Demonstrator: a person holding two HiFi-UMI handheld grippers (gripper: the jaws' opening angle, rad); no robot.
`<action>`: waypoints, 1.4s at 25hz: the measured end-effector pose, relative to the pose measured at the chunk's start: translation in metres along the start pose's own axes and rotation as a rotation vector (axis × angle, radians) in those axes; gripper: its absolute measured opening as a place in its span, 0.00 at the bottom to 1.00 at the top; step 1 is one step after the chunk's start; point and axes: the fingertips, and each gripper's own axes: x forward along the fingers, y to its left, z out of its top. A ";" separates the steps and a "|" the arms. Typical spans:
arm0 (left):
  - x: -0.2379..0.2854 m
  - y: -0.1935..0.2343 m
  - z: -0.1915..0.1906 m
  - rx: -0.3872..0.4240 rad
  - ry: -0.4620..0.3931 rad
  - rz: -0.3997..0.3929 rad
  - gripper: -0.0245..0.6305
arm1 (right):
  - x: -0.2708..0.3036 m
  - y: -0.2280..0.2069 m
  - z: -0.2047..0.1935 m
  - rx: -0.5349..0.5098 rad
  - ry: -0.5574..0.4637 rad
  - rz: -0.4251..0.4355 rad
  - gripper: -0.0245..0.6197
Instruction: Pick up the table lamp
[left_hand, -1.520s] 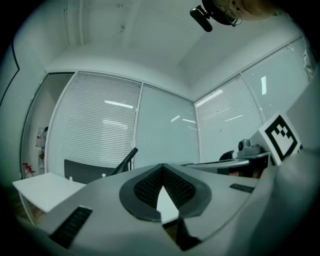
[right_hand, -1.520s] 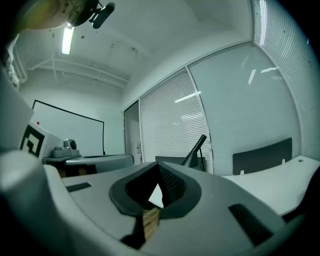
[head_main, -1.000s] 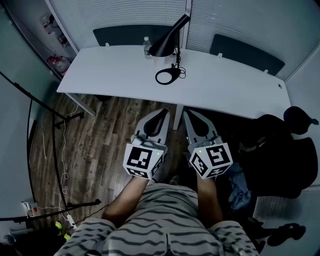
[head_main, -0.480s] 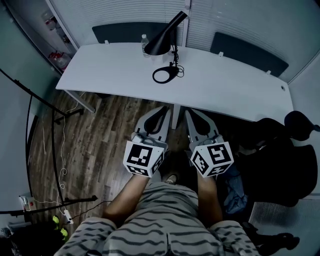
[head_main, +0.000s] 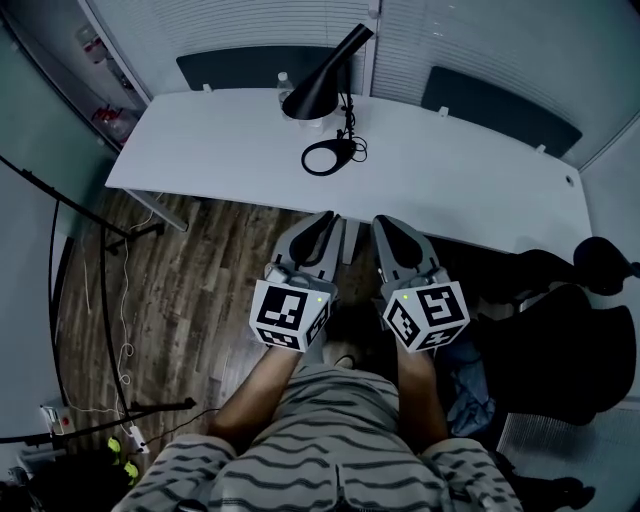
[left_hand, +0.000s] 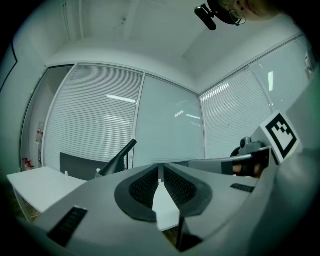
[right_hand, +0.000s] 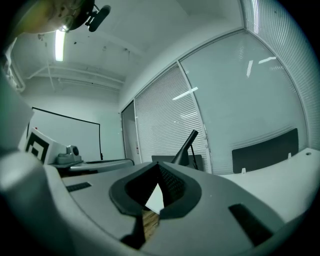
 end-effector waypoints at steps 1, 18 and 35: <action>0.007 0.005 0.000 0.000 0.001 0.001 0.07 | 0.007 -0.004 0.001 0.000 -0.002 -0.001 0.05; 0.135 0.097 -0.002 -0.027 0.042 -0.038 0.11 | 0.138 -0.073 0.018 -0.004 0.011 -0.066 0.05; 0.233 0.176 0.004 -0.047 0.065 -0.149 0.11 | 0.259 -0.129 0.025 -0.004 0.042 -0.170 0.05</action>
